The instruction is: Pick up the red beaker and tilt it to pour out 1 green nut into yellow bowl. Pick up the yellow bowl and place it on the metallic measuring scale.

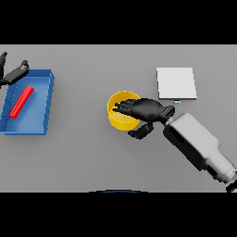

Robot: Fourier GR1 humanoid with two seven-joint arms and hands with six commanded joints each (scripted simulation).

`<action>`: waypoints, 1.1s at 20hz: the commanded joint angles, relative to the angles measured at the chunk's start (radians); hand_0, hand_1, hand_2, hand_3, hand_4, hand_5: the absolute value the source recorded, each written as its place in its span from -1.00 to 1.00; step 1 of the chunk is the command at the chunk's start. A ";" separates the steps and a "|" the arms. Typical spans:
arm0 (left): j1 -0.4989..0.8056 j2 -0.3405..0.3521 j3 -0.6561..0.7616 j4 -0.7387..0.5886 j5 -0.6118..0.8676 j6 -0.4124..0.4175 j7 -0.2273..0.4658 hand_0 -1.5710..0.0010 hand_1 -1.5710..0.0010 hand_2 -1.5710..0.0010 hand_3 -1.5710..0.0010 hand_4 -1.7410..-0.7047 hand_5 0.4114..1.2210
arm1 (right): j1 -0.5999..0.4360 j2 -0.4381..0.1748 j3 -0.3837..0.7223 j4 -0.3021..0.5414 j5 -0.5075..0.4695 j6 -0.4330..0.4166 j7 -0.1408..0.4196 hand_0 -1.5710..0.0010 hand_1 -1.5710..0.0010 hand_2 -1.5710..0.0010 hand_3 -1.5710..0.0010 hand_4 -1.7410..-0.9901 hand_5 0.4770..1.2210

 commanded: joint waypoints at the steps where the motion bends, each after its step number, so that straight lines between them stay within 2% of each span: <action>1: 0.013 0.011 0.001 -0.009 0.000 0.003 -0.011 1.00 1.00 1.00 1.00 0.84 -0.22 | -0.003 0.006 0.003 0.014 0.000 -0.002 -0.007 1.00 1.00 1.00 1.00 0.23 -0.40; 5: 0.022 0.017 0.003 -0.023 0.002 0.009 -0.018 1.00 1.00 1.00 1.00 0.83 -0.22 | -0.014 0.023 0.012 0.052 0.008 -0.020 -0.027 1.00 1.00 0.98 0.95 0.21 -0.34; 6: 0.020 0.020 0.002 -0.033 0.003 0.013 0.000 1.00 1.00 1.00 1.00 0.83 -0.21 | -0.011 0.023 0.009 0.062 0.006 -0.028 -0.040 1.00 1.00 0.96 0.92 0.19 -0.30; 8: 0.013 0.018 0.000 -0.034 0.001 0.017 0.017 1.00 1.00 1.00 1.00 0.83 -0.21 | -0.012 0.028 0.001 0.065 -0.002 -0.021 -0.025 1.00 0.98 0.89 0.84 0.09 -0.13; 10: 0.015 0.018 0.004 -0.040 0.007 0.019 0.011 1.00 1.00 1.00 1.00 0.82 -0.21 | -0.010 0.030 0.002 0.064 -0.002 -0.017 -0.022 0.78 0.81 0.74 0.69 -0.08 0.07; 12: 0.014 0.013 0.001 -0.039 0.005 0.017 0.007 1.00 1.00 1.00 1.00 0.83 -0.22 | -0.018 0.030 0.013 0.064 0.010 -0.014 -0.025 0.40 0.52 0.52 0.47 -0.30 0.40; 14: 0.009 0.020 0.000 -0.037 0.001 0.015 0.020 1.00 1.00 1.00 1.00 0.84 -0.21 | -0.011 0.018 0.015 0.049 0.007 -0.004 -0.028 0.01 0.17 0.25 -0.06 -0.28 0.62; 15: 0.009 0.015 0.003 -0.035 0.004 0.016 0.013 1.00 1.00 1.00 1.00 0.83 -0.21 | -0.011 0.031 0.018 0.050 0.007 -0.003 0.003 -0.20 -0.03 0.00 -0.25 -0.41 0.69; 18: 0.008 0.012 0.004 -0.016 0.004 0.003 -0.009 1.00 1.00 1.00 1.00 0.83 -0.20 | -0.017 0.014 0.016 0.052 -0.013 0.007 -0.036 -0.59 -0.50 -0.49 -0.34 -0.68 0.84; 20: 0.010 0.016 0.005 -0.029 0.006 0.008 -0.001 1.00 1.00 1.00 1.00 0.83 -0.21 | -0.019 0.010 0.024 0.039 -0.011 0.016 -0.021 -0.74 -0.68 -0.67 -0.42 -0.78 0.90; 22: 0.024 0.016 0.003 -0.032 0.004 0.015 -0.014 1.00 1.00 1.00 1.00 0.83 -0.22 | -0.007 0.007 0.021 0.008 -0.016 0.024 0.020 -0.83 -0.80 -0.79 -0.47 -0.85 0.94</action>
